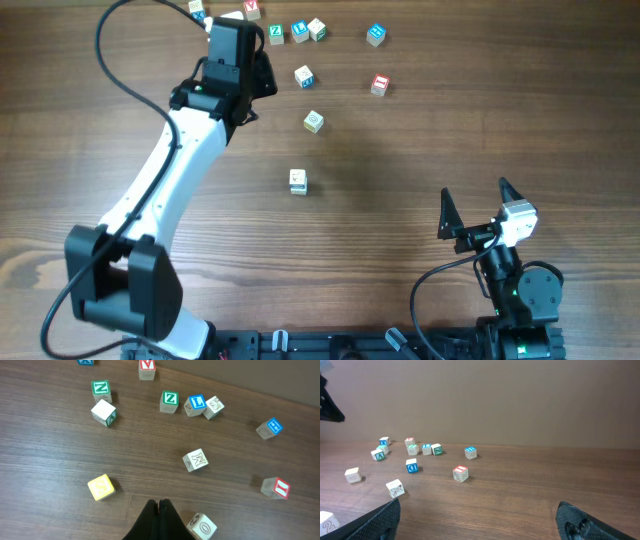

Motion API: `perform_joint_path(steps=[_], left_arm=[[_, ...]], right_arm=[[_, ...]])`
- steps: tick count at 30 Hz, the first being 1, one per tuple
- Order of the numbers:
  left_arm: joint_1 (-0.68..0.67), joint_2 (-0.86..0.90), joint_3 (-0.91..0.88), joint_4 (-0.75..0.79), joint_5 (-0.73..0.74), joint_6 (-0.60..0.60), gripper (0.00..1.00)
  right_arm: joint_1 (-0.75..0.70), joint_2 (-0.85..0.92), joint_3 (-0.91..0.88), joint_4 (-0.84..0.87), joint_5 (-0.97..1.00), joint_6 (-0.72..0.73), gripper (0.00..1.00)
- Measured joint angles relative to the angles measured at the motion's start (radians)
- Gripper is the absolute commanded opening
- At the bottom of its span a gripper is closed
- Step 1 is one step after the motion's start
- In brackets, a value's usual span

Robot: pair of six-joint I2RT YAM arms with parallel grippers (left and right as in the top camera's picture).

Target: Form a tower

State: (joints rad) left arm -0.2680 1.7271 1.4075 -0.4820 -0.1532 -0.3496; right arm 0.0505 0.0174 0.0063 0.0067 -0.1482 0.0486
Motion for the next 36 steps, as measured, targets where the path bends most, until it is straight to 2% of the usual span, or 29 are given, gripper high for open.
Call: perform_joint_path(steps=[8, 17, 23, 24, 25, 27, 28, 36], left_arm=[[0.0, 0.135, 0.0, 0.08, 0.001, 0.0, 0.04], [0.0, 0.226, 0.0, 0.088, 0.001, 0.0, 0.04], [0.0, 0.235, 0.0, 0.099, 0.035, 0.01, 0.11], [0.0, 0.235, 0.0, 0.105, 0.074, 0.036, 0.17], [0.0, 0.235, 0.0, 0.108, 0.109, 0.059, 0.39], [0.0, 0.235, 0.0, 0.11, 0.19, 0.121, 0.55], [0.0, 0.235, 0.0, 0.109, 0.217, 0.138, 0.71], [-0.016, 0.262, 0.0, 0.103, 0.309, 0.192, 0.76]], right_arm=[[0.0, 0.0, 0.0, 0.0, 0.0, 0.0, 1.0], [0.0, 0.0, 0.0, 0.0, 0.0, 0.0, 1.0], [0.0, 0.0, 0.0, 0.0, 0.0, 0.0, 1.0], [0.0, 0.0, 0.0, 0.0, 0.0, 0.0, 1.0], [0.0, 0.0, 0.0, 0.0, 0.0, 0.0, 1.0], [0.0, 0.0, 0.0, 0.0, 0.0, 0.0, 1.0], [0.0, 0.0, 0.0, 0.0, 0.0, 0.0, 1.0], [0.0, 0.0, 0.0, 0.0, 0.0, 0.0, 1.0]])
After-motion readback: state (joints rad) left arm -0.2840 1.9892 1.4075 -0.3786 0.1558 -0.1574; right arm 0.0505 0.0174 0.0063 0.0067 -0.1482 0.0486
